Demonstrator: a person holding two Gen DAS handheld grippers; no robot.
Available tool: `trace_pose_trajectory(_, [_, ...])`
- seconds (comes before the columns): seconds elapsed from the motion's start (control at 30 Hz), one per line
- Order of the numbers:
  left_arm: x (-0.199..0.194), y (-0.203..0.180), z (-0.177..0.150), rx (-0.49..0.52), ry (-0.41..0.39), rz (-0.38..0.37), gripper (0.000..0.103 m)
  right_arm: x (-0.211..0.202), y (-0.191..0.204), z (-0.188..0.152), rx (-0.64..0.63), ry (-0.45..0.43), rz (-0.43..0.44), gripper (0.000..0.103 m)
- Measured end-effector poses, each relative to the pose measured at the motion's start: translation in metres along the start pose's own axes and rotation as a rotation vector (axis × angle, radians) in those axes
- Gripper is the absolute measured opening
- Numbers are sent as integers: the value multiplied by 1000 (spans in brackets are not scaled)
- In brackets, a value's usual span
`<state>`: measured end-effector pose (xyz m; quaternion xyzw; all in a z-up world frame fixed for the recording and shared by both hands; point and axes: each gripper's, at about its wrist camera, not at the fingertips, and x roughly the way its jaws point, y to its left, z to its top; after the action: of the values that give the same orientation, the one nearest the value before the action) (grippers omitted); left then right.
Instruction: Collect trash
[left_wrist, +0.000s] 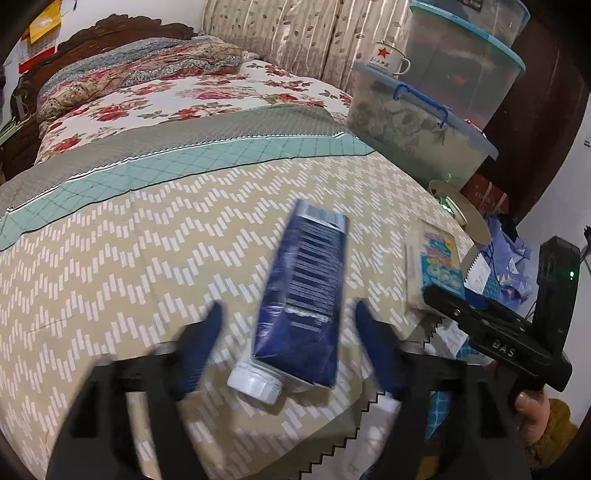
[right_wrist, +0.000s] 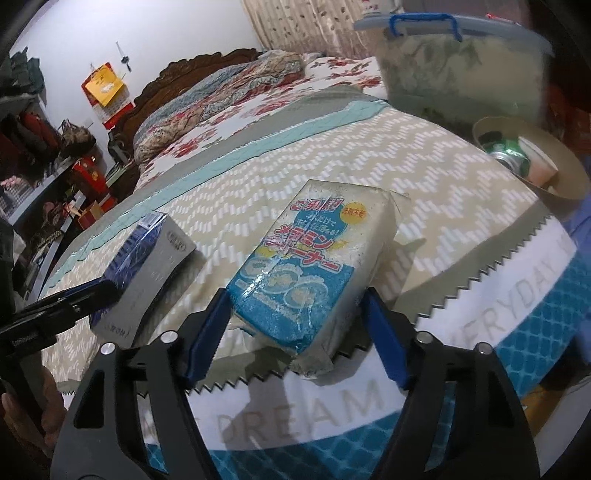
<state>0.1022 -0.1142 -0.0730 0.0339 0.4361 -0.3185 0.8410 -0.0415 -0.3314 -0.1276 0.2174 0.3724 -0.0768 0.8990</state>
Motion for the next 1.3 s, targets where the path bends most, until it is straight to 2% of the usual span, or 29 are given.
trace_pose_trajectory(0.1, [2,-4,3,11,0,14,84,-2,-10,-1,28,-13,-6,89])
trace_pose_trajectory(0.2, [5,-9,2,24,9,20,85,-4,-10,-4,27,-20,-2,92])
trace_pose_trajectory(0.43, [13,-20,-7,90,22,88,85,2,-1,-8,-46,-28,-25,94])
trace_pose_trajectory(0.47, [14,-18,-8,89,26,91,84,3,0,-7,-53,-29,-30,94])
trace_pose_trajectory(0.53, [17,-16,-8,88,39,88,56,5,2,-7,-71,-34,-42,94])
trace_pose_trajectory(0.57, [18,-15,-6,83,44,75,48,5,4,-8,-88,-38,-50,88])
trace_pose_trajectory(0.6, [18,-14,-3,69,43,68,47,5,5,-8,-104,-44,-55,76])
trace_pose_trajectory(0.7, [19,-17,9,47,40,30,47,-2,-1,-4,-115,-95,-52,67])
trace_pose_trajectory(1.0, [49,-75,59,116,56,-83,46,-23,-34,11,-100,-224,-113,65])
trace_pose_trajectory(1.2, [83,-150,98,227,72,-165,46,-38,-84,33,-18,-283,-174,65])
trace_pose_trajectory(1.3, [100,-188,115,286,81,-201,46,-50,-121,45,48,-311,-218,65])
